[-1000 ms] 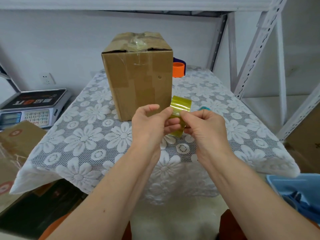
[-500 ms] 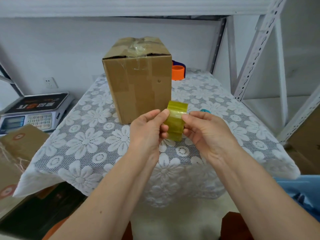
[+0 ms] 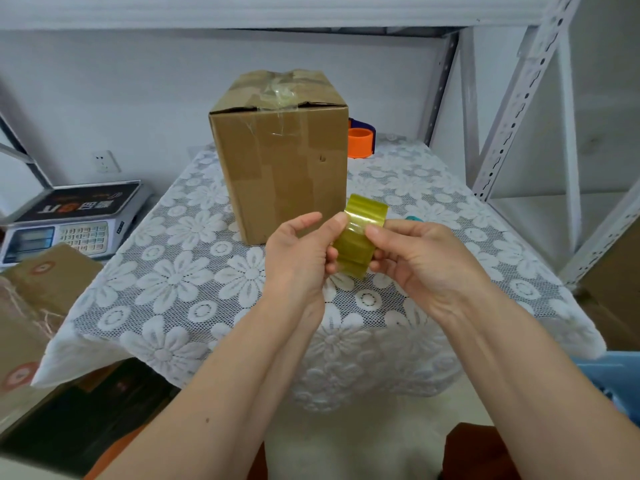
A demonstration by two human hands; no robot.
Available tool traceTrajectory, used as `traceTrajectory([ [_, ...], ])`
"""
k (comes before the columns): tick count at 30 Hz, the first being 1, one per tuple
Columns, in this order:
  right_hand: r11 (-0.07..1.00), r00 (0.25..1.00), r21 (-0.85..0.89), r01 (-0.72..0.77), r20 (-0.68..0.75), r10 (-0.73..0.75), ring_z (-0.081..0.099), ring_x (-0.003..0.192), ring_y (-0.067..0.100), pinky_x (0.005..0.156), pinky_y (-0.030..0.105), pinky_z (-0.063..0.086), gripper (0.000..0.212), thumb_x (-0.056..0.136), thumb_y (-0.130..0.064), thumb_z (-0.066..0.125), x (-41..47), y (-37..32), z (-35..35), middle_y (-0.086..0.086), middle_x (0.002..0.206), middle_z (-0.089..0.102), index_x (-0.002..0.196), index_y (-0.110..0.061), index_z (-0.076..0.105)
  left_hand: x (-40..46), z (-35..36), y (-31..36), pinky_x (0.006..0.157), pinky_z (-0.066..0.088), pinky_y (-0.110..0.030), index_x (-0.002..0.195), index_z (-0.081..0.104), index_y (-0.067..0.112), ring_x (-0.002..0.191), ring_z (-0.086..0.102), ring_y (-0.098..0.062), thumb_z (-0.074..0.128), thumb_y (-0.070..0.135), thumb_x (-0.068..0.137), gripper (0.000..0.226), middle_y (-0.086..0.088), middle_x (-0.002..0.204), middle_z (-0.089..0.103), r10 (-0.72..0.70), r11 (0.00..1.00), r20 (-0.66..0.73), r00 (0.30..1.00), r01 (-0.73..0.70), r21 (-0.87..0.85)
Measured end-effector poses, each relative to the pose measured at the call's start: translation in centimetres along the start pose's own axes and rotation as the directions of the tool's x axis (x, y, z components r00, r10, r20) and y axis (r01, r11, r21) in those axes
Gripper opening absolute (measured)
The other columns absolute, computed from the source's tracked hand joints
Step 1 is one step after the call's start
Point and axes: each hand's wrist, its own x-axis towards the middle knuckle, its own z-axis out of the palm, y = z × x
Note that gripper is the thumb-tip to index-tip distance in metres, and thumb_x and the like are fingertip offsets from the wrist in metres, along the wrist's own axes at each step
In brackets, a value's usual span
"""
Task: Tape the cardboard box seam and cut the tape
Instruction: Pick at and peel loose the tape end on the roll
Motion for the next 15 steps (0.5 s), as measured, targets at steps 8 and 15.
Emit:
traceTrajectory([
  [8, 0.734, 0.886, -0.629, 0.256, -0.151, -0.438, 0.060, 0.078, 0.010, 0.071, 0.021, 0.051, 0.022, 0.082, -0.018, 0.070, -0.8, 0.1, 0.2, -0.001, 0.090, 0.065, 0.103, -0.017, 0.064, 0.4, -0.6, 0.8, 0.031, 0.031, -0.010, 0.082, 0.065, 0.008, 0.033, 0.039, 0.001, 0.072, 0.011, 0.081, 0.008, 0.003, 0.058, 0.050, -0.152, 0.987, 0.012, 0.988, 0.152, -0.060],
  [15, 0.516, 0.803, -0.742, 0.427, 0.049, -0.594, 0.054, 0.095, 0.011, 0.082, 0.024, 0.047, 0.026, 0.071, -0.016, 0.080, -0.4, 0.9, 0.2, -0.001, 0.104, 0.052, 0.095, -0.021, 0.070, 0.3, -0.4, 1.0, 0.031, 0.032, -0.013, 0.077, 0.066, 0.006, 0.035, 0.041, -0.001, 0.057, 0.022, 0.093, 0.024, 0.001, 0.054, 0.063, -0.212, 0.975, 0.138, 0.967, 0.220, -0.044],
])
